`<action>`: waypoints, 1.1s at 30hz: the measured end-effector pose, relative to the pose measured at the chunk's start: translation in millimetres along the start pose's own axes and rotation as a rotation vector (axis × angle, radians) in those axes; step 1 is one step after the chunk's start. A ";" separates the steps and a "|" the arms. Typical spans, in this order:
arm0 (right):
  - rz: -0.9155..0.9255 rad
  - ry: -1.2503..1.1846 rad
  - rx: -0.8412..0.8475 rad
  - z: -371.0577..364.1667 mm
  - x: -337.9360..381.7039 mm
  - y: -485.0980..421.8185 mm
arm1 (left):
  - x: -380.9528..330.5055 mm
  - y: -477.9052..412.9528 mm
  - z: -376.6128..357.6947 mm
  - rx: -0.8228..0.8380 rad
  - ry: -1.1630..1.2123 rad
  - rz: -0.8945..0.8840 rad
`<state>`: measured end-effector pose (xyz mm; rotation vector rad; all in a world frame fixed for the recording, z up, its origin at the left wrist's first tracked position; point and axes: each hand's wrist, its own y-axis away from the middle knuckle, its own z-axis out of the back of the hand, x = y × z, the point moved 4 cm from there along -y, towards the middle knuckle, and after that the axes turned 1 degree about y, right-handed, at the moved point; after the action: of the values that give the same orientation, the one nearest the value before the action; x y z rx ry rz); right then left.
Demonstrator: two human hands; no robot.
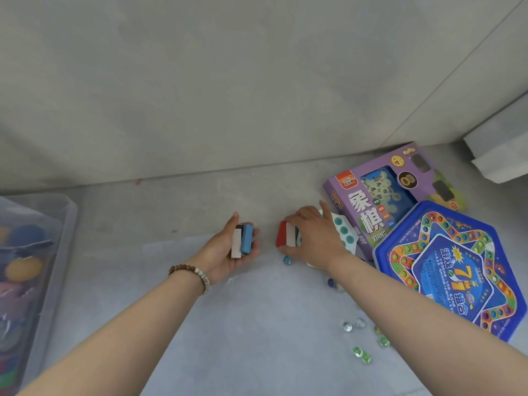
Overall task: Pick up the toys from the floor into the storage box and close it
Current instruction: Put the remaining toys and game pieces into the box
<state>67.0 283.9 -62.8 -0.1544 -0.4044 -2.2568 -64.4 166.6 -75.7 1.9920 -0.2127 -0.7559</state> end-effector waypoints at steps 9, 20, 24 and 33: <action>0.040 -0.338 -0.178 32.8 31.3 4.1 | 5.7 8.3 7.7 0.157 0.029 0.129; 0.088 -0.810 0.081 147.8 164.5 22.0 | -110.9 165.8 31.0 0.077 -0.173 -0.269; -0.015 -1.130 0.397 179.7 262.5 33.6 | -147.8 258.2 87.8 -0.146 -0.524 -0.554; 0.029 -1.227 0.635 141.8 481.5 70.8 | -121.0 388.4 276.4 -0.392 -0.494 -0.454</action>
<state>-199.1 -55.3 203.7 -1.1855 -1.6757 -1.6392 -263.1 -185.6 204.2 1.4645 0.1054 -1.4595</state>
